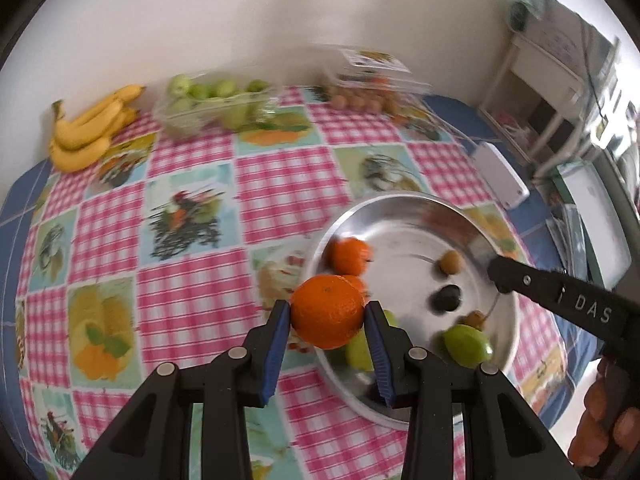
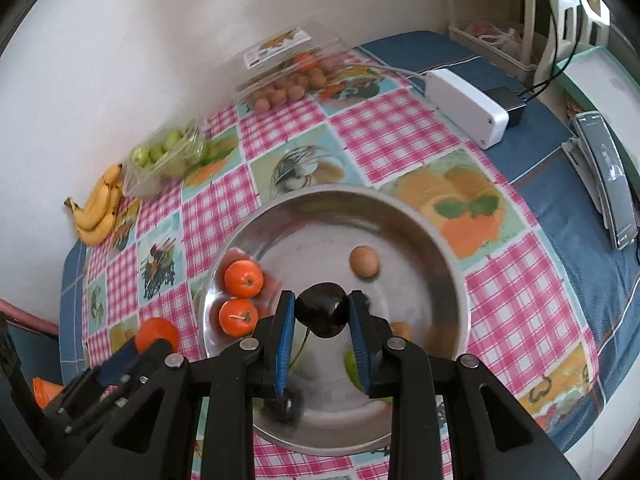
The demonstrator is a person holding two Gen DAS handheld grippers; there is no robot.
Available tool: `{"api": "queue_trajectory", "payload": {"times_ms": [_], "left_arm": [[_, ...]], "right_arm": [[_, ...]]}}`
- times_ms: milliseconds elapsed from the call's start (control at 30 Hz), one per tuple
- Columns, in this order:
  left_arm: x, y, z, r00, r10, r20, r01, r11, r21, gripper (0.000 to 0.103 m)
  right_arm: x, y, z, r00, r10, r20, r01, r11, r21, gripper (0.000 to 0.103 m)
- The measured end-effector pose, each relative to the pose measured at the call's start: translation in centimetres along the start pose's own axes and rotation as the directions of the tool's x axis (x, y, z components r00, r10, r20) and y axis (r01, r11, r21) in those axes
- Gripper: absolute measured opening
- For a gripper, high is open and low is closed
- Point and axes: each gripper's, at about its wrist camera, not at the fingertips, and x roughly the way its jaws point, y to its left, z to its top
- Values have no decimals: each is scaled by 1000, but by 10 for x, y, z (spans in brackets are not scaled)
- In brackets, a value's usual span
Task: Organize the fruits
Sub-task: 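Carry the orange and the black plum over the steel bowl with both tools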
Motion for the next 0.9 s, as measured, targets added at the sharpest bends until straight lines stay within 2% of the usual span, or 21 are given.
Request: {"api": "queue_trajectory", "payload": {"times_ms": [333, 900], "left_arm": [[22, -38, 8, 1000, -21, -16, 23, 993, 114, 41], [58, -50, 21, 996, -47, -70, 57, 988, 141, 41]], "right_arm": [[3, -8, 3, 1000, 28, -11, -28, 1000, 5, 28], [40, -2, 15, 992, 90, -87, -91, 996, -7, 28]]}}
